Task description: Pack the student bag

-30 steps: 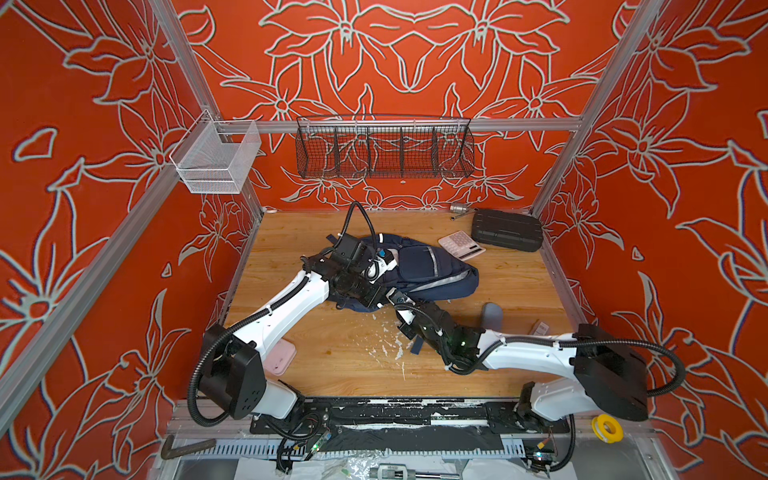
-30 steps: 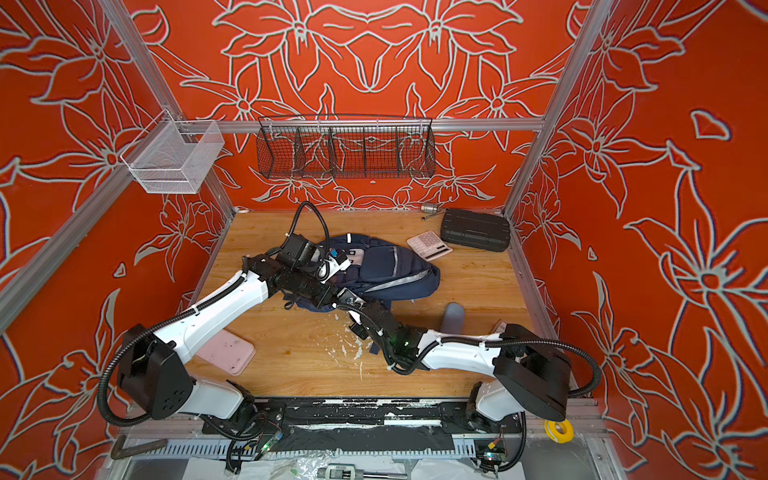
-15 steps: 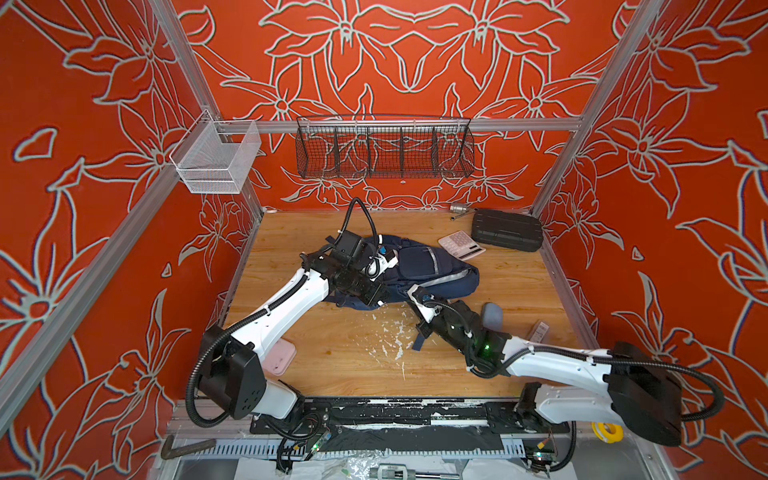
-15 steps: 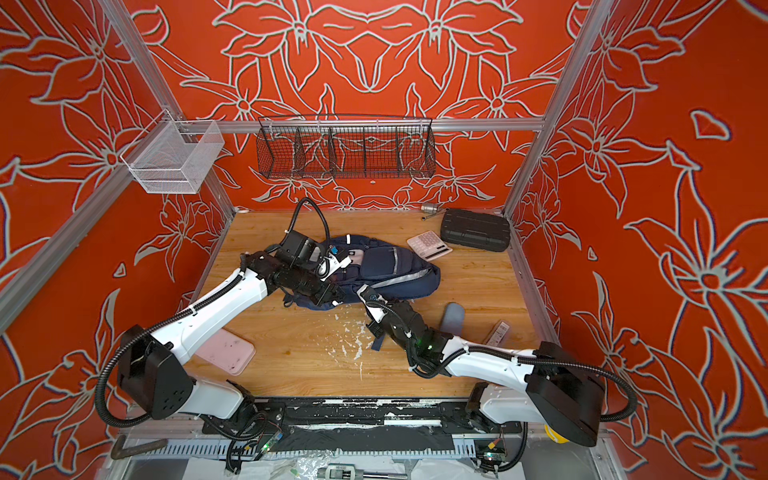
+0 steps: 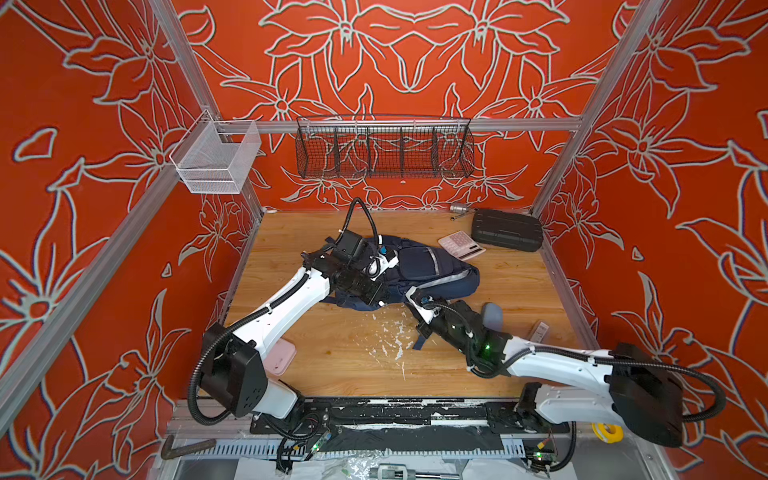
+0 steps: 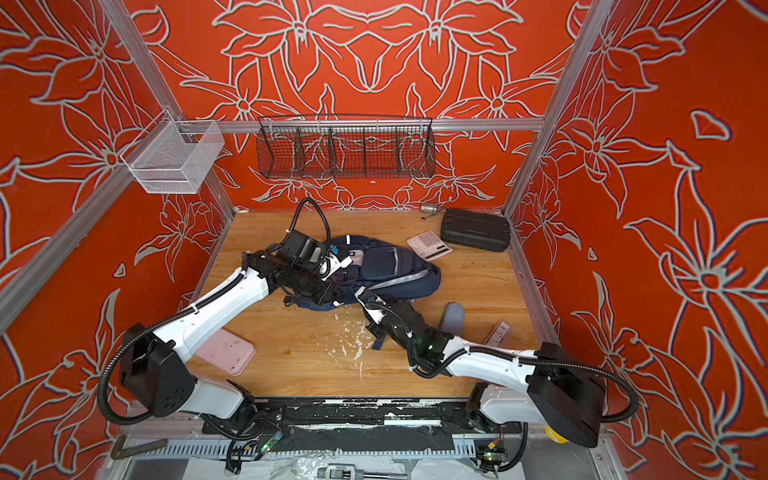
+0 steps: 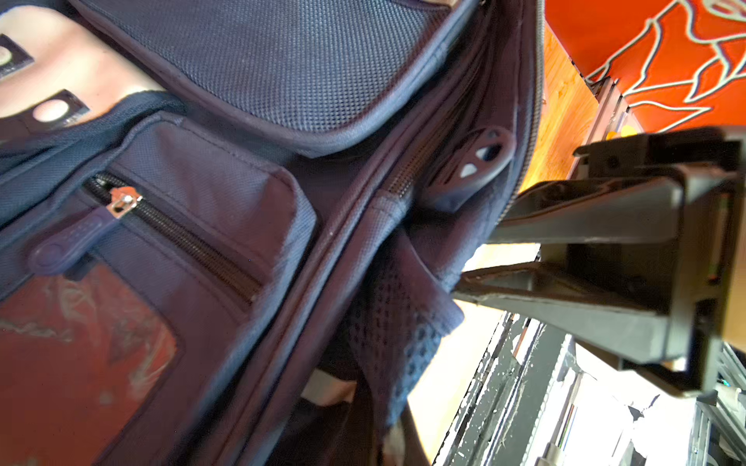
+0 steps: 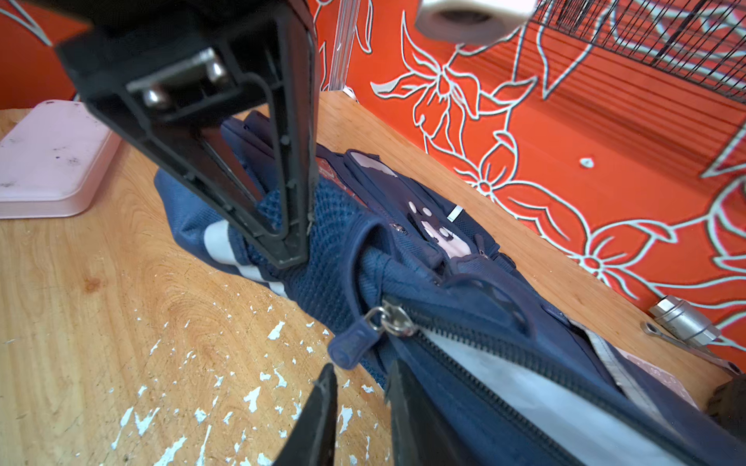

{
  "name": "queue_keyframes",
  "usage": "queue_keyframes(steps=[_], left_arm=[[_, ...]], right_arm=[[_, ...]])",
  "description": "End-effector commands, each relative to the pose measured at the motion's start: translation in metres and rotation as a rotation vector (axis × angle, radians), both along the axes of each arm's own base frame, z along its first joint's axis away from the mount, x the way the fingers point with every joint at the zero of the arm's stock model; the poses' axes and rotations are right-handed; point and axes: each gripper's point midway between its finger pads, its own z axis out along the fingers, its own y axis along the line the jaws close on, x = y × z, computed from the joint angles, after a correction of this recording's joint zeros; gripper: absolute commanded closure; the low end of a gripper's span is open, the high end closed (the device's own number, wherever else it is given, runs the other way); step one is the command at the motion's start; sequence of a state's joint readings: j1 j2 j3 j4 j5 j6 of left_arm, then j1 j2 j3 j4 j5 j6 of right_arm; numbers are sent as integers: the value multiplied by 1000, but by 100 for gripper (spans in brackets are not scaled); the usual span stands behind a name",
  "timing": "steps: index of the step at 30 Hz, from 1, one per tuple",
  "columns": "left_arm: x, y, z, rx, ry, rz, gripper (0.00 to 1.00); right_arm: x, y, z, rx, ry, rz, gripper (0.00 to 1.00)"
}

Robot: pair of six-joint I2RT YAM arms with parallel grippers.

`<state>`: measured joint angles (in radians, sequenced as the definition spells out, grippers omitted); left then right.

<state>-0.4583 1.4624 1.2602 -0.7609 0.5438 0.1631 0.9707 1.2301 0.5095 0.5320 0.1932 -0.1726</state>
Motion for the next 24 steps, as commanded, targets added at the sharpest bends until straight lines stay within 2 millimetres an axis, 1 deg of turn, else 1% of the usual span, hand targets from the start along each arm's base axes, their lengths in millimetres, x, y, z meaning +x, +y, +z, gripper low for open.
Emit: queue_keyframes(steps=[1, 7, 10, 14, 16, 18, 20, 22, 24], left_arm=[[4, -19, 34, -119, -42, -25, 100], [5, -24, 40, -145, -16, -1, 100], [3, -29, 41, -161, -5, -7, 100], [1, -33, 36, -151, 13, -15, 100], [-1, -34, 33, -145, 23, -19, 100], [-1, -33, 33, -136, 22, -12, 100], [0, -33, 35, -132, 16, -6, 100], [0, -33, 39, -140, 10, -10, 100], [0, -34, 43, -149, 9, -8, 100]], right_arm=[[6, 6, 11, 21, -19, -14, 72], [13, 9, 19, 52, -53, -37, 72], [14, 16, 21, 54, -55, -21, 71], [17, 22, 25, 86, -56, -20, 71], [19, 23, 28, 96, -57, -27, 68], [23, 19, 29, 84, -46, -63, 66], [27, 9, 28, 89, -46, -120, 65], [31, -3, 22, 60, -34, -184, 64], [33, -10, 21, 49, -28, -224, 64]])
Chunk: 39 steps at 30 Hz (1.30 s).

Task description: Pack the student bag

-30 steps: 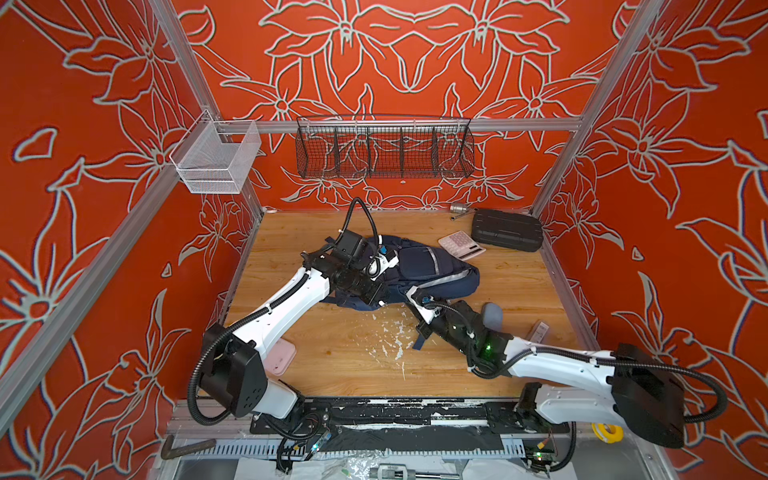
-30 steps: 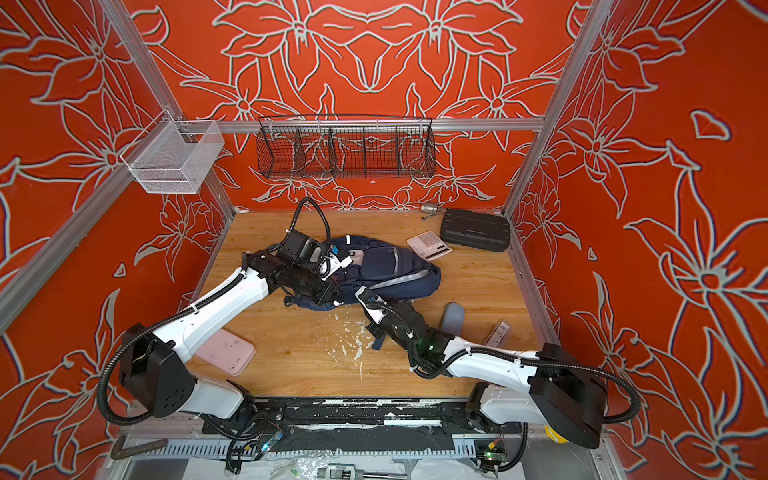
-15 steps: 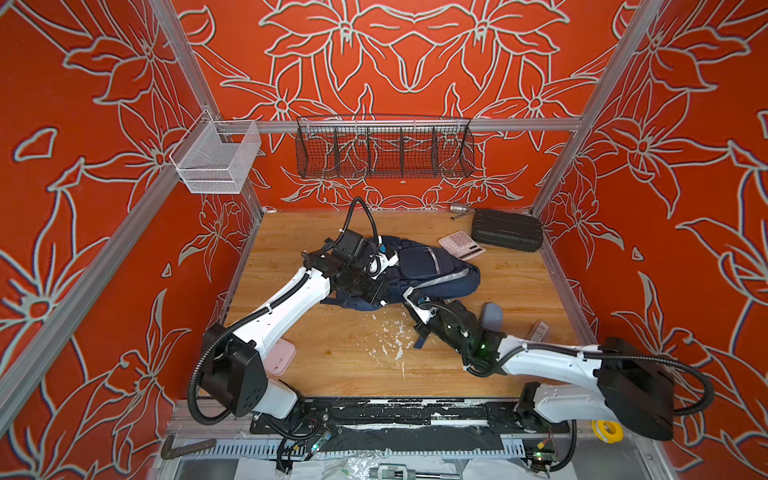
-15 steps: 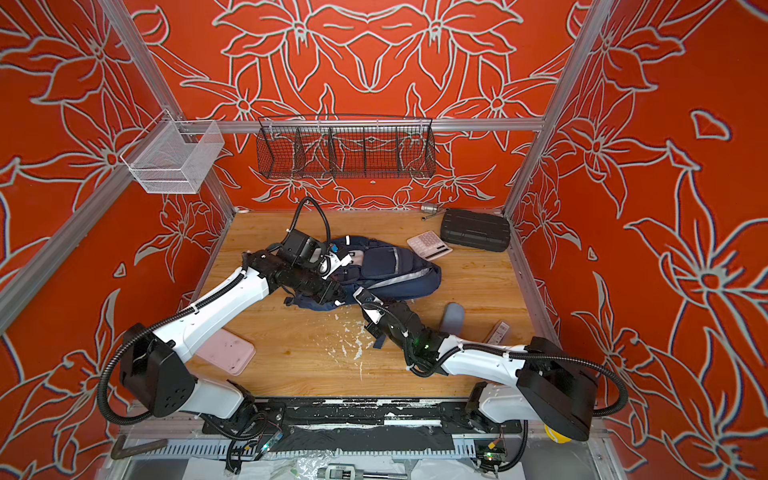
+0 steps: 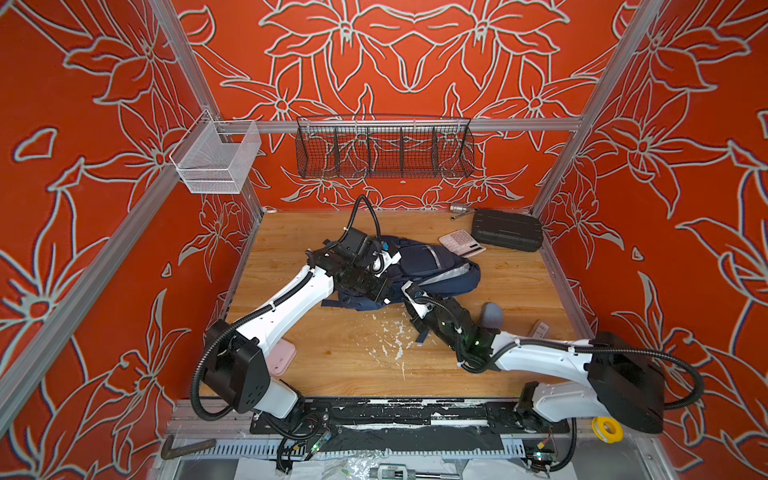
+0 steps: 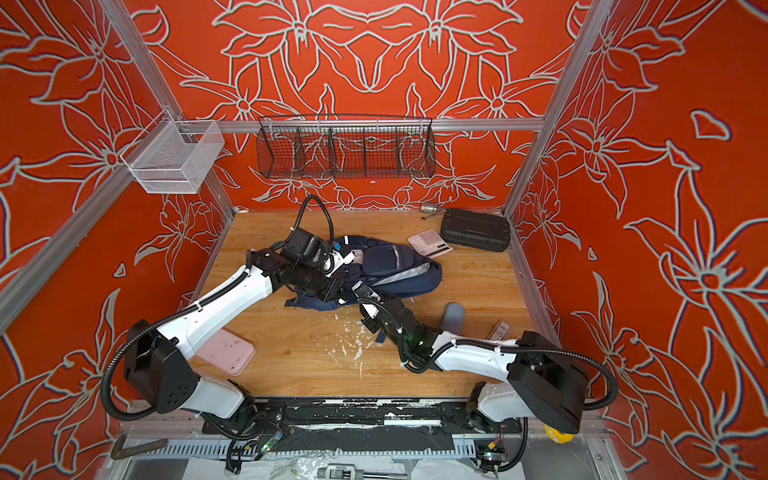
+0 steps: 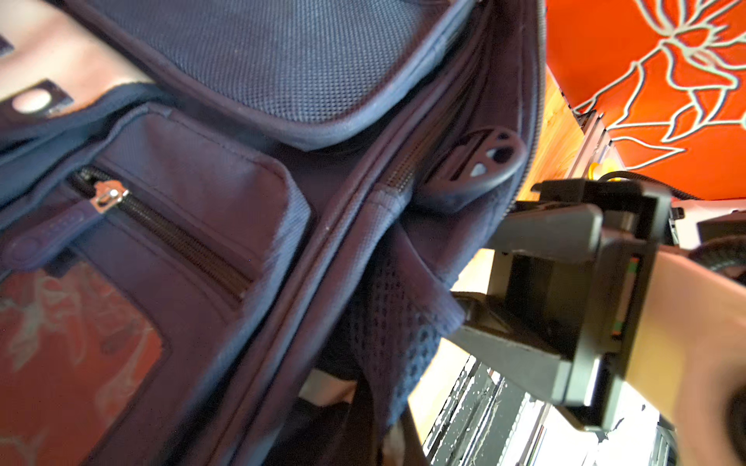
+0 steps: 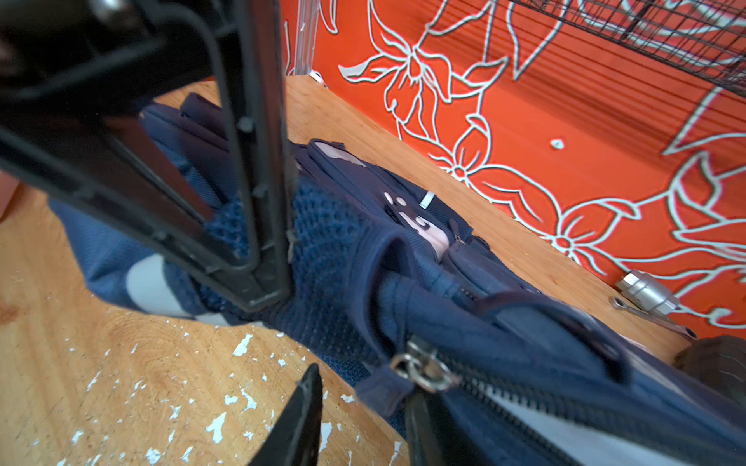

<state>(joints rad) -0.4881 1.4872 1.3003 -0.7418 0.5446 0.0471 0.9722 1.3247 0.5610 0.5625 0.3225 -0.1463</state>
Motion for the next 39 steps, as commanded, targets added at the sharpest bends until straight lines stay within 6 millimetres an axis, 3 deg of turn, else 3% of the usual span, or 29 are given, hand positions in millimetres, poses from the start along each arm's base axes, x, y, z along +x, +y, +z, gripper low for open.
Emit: queue_keyframes(steps=[1, 9, 13, 20, 32, 39], left_arm=[[-4, -20, 36, -118, -40, -58, 100], [7, -22, 39, -124, 7, 33, 100], [12, -23, 39, -111, 15, 80, 100], [11, -29, 43, -133, 27, 113, 100], [15, -44, 53, -198, 81, 189, 100], [20, -48, 69, -228, 74, 275, 100]], right_arm=[[10, -10, 27, 63, -27, -104, 65], [8, -20, 30, 32, -74, -158, 56], [5, -38, 35, 12, -128, -247, 53], [2, -50, 48, -21, -189, -331, 57], [-4, -44, 48, -66, -206, -318, 63], [-9, -53, 44, -64, -203, -350, 65]])
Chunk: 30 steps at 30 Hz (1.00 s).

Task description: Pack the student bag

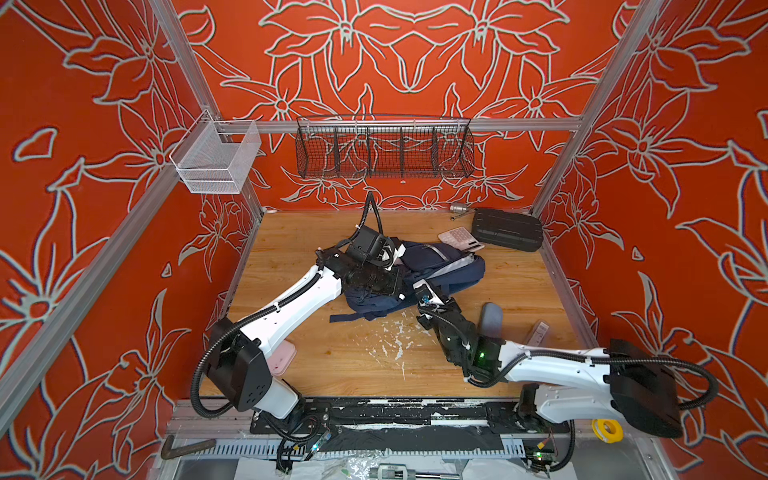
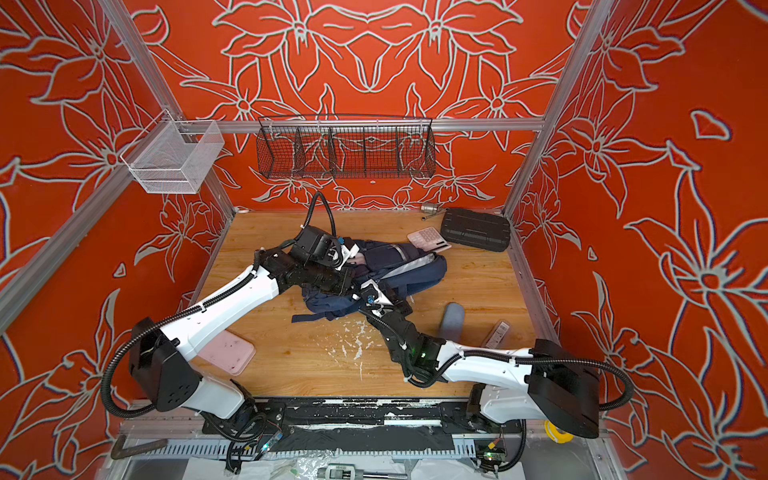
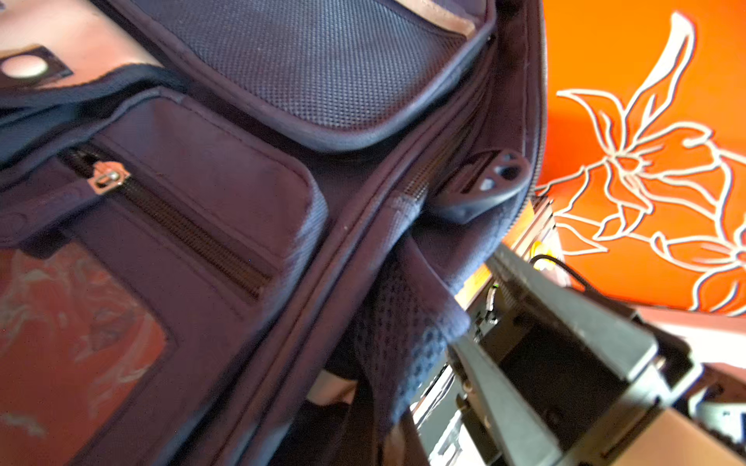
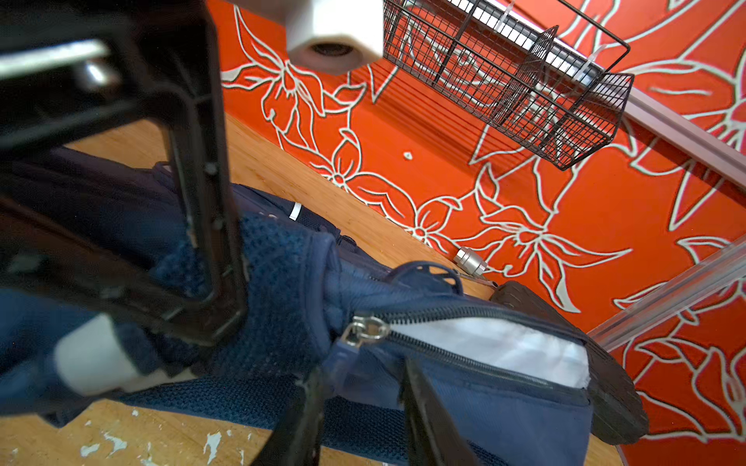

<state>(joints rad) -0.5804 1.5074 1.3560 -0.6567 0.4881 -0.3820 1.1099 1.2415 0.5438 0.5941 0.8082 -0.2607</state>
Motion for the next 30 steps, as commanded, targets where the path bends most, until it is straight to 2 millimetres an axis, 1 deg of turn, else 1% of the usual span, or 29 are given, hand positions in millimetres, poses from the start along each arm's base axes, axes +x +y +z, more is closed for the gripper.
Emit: queue_keyframes(steps=[1, 2, 5, 10, 13, 15, 17, 18, 20, 25, 27, 30], left_arm=[[15, -14, 49, -111, -106, 57, 100], [15, -14, 51, -112, -105, 64, 100], [15, -16, 52, -112, -100, 85, 100], [15, -17, 56, -115, -109, 120, 100], [16, -14, 56, -107, -115, 132, 100], [16, -15, 55, -102, -121, 126, 100], [14, -17, 58, -110, -128, 118, 100], [15, -17, 59, -110, -133, 120, 100], [14, -19, 61, -108, -147, 122, 100], [15, -18, 66, -101, -171, 169, 100], [17, -16, 68, -96, -177, 198, 100], [19, -16, 72, -116, -178, 223, 100]], right_arm=[[-4, -8, 3, 10, -15, -19, 65], [-6, -5, 4, 11, -18, -3, 65], [-4, -7, 3, -5, -23, -23, 64], [-4, -11, 0, 19, -14, -44, 64], [-4, -16, -2, 28, -12, -59, 62], [-5, -19, 1, 31, -28, -68, 59], [-7, -27, 8, 99, -65, -51, 57], [-5, -32, 7, 119, -53, -47, 56], [-7, -32, 0, 104, -6, 6, 57], [-15, -34, 2, 57, -31, 71, 57], [-17, -31, 4, 30, -34, 100, 57], [-15, -27, 4, 15, -18, 100, 60]])
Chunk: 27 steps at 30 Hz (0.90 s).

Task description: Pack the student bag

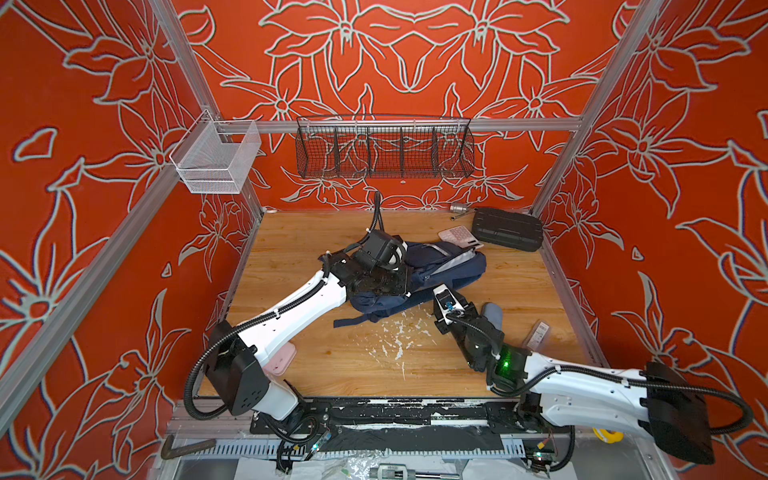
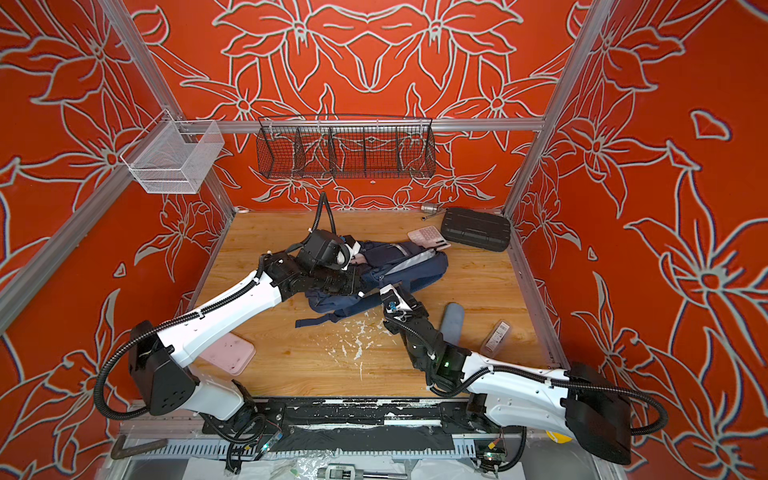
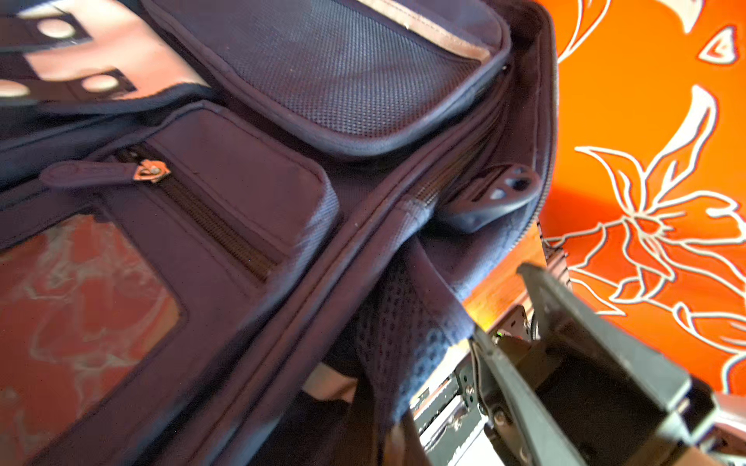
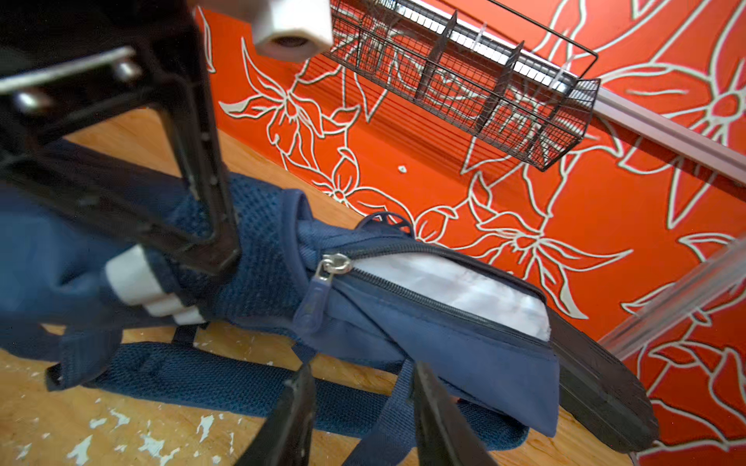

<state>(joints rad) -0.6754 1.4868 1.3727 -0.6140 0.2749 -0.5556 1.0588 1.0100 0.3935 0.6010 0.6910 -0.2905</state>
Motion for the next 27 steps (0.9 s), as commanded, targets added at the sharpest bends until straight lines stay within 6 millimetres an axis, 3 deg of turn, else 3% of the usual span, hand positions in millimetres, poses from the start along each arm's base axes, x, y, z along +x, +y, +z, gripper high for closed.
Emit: queue_keyframes(steps=[1, 11, 20, 27], left_arm=[[13, -8, 63, -146, -150, 51, 100], [-1, -29, 63, -143, -142, -13, 100], [-5, -30, 58, -125, -138, -34, 100], [-6, -24, 44, -55, -140, -53, 100]], right_arm=[[1, 7, -4, -48, 15, 24, 61], [25, 22, 2, -81, -11, -72, 68], [49, 7, 5, 14, 7, -189, 74], [40, 17, 7, 66, 15, -49, 100]])
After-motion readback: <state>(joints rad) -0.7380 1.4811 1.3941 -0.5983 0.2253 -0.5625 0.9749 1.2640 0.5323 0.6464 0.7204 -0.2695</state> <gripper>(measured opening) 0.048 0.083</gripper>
